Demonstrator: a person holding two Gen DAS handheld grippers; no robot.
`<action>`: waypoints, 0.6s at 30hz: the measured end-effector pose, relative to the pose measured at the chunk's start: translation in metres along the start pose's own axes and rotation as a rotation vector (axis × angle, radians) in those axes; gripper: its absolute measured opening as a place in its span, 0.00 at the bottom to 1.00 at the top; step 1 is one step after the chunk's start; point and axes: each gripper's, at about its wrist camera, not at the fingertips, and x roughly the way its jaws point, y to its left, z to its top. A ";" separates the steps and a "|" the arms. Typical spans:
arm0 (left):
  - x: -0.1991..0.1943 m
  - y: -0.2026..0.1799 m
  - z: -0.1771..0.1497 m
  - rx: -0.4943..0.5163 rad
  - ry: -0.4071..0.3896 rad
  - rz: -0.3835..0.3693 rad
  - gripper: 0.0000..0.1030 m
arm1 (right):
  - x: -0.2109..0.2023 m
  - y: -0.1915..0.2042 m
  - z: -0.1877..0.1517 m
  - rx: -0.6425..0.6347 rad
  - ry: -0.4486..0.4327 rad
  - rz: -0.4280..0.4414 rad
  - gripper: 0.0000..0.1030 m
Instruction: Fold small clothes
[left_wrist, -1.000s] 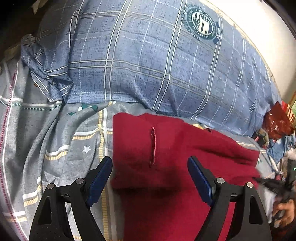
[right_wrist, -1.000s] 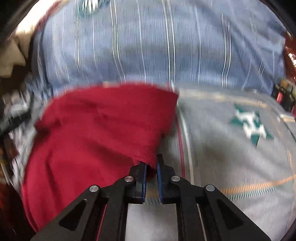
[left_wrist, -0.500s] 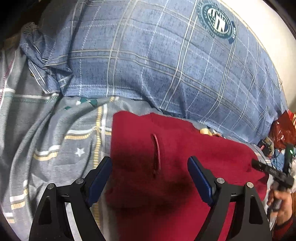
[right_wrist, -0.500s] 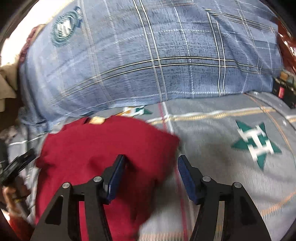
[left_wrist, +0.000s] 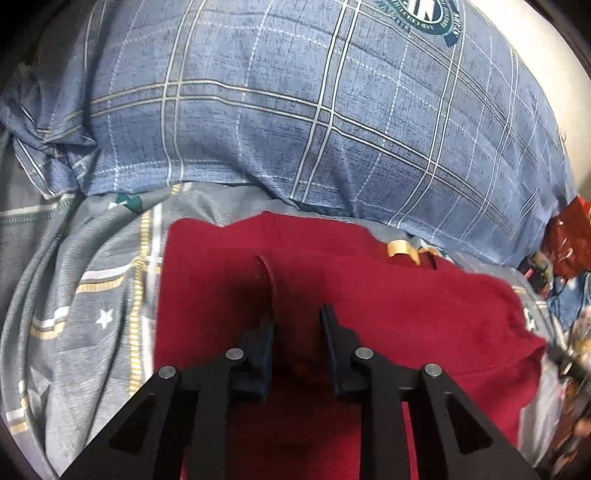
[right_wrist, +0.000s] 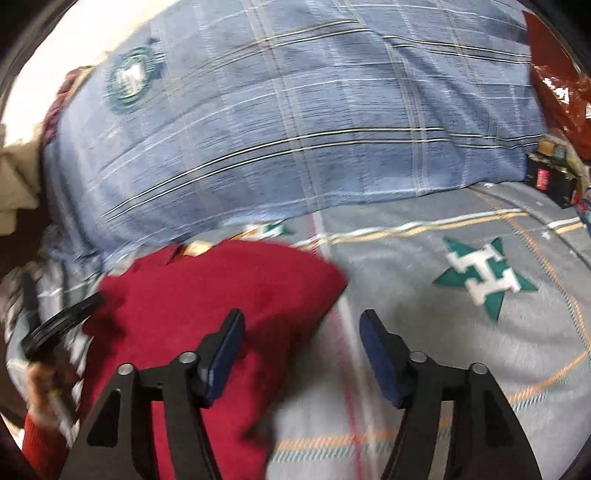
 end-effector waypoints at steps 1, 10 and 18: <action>-0.001 -0.001 0.005 -0.012 0.006 -0.019 0.16 | -0.001 0.005 -0.005 -0.026 0.011 0.016 0.68; -0.067 0.006 0.001 -0.011 -0.076 -0.109 0.15 | 0.000 0.028 -0.009 -0.143 -0.031 -0.050 0.07; -0.017 0.017 -0.034 0.046 0.024 -0.010 0.17 | 0.010 0.009 -0.048 -0.116 0.121 -0.109 0.34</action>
